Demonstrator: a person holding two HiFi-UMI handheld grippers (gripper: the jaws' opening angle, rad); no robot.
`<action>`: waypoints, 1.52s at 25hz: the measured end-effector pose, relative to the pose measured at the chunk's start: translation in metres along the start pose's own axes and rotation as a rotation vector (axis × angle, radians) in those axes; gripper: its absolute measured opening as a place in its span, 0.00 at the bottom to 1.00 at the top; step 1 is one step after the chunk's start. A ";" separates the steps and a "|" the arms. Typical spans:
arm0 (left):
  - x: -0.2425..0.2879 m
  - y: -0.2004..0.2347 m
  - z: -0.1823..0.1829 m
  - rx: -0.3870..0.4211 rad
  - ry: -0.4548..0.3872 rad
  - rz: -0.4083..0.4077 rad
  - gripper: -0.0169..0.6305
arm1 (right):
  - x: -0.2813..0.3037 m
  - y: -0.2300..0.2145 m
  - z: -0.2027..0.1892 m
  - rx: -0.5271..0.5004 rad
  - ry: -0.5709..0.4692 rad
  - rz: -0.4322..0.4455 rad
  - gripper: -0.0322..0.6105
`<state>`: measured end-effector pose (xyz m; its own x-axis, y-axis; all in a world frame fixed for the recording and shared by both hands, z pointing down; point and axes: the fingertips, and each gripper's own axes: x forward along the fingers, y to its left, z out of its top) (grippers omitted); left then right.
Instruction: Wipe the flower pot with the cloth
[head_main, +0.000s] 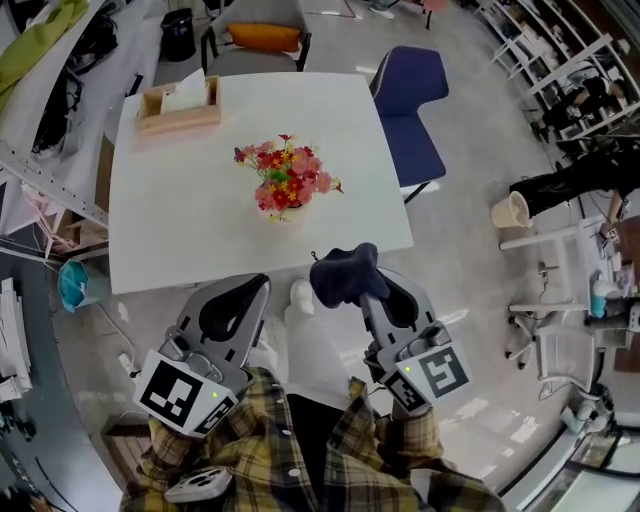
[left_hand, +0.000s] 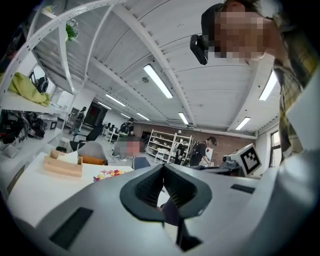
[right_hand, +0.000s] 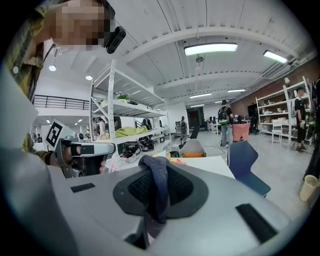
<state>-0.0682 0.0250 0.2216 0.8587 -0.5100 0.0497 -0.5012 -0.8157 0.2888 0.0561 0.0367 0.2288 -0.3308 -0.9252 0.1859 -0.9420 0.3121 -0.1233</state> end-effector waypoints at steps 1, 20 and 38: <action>0.006 0.005 0.002 0.002 -0.002 0.005 0.04 | 0.005 -0.008 0.001 -0.001 0.005 -0.006 0.08; 0.138 0.084 0.053 0.048 -0.081 0.226 0.04 | 0.121 -0.160 0.038 -0.081 0.075 0.129 0.08; 0.100 0.165 -0.010 -0.007 0.043 0.502 0.04 | 0.168 -0.181 -0.022 -0.008 0.252 0.163 0.08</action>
<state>-0.0639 -0.1578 0.2834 0.5155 -0.8272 0.2235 -0.8530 -0.4705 0.2259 0.1699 -0.1706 0.3042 -0.4807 -0.7803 0.4001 -0.8752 0.4552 -0.1636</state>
